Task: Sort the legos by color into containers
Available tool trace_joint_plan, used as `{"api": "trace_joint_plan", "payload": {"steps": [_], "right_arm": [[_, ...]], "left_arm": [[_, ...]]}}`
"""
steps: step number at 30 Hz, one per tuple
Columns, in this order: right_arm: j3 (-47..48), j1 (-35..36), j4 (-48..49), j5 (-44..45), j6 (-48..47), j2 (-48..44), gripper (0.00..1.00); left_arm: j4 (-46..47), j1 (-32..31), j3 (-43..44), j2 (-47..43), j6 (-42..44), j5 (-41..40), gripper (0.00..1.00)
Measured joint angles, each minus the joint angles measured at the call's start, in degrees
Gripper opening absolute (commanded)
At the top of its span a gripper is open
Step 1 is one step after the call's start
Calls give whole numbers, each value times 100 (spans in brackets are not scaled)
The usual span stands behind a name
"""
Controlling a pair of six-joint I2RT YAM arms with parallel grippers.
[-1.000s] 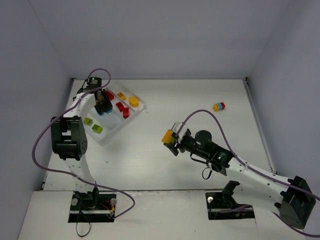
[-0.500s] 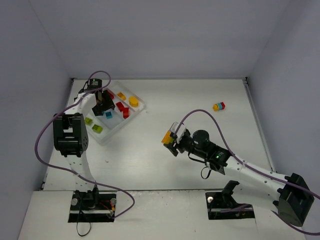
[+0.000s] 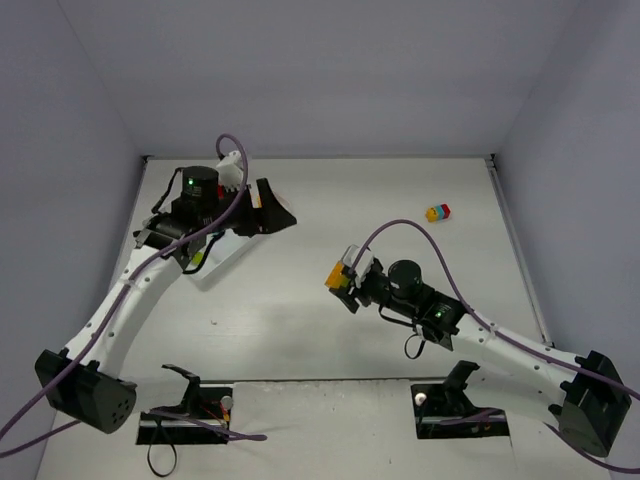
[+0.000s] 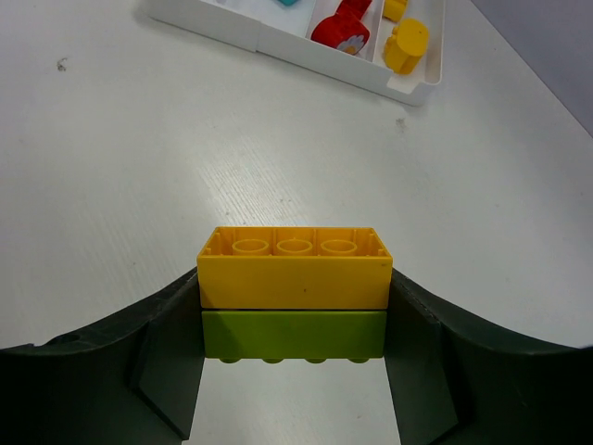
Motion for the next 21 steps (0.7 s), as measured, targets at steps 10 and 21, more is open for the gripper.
{"api": "trace_joint_plan", "payload": {"steps": [10,21], "right_arm": [[72,4,-216,-35,-76,-181,2],[146,4,-297,-177,-131,-249,3]], "left_arm": [[131,-1425,-507,59,-127,608,74],[170,-2306,-509,605,-85,608,73]]}}
